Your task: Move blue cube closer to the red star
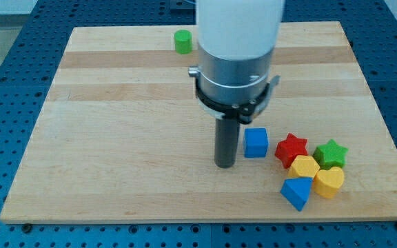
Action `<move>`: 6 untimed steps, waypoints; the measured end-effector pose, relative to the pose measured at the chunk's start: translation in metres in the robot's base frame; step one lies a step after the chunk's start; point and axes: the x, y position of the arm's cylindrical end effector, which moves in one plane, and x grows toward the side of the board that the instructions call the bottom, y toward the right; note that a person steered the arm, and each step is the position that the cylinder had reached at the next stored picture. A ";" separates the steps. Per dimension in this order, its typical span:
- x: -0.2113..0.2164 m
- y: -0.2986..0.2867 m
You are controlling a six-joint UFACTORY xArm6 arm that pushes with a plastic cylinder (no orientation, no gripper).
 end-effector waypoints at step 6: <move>-0.058 0.047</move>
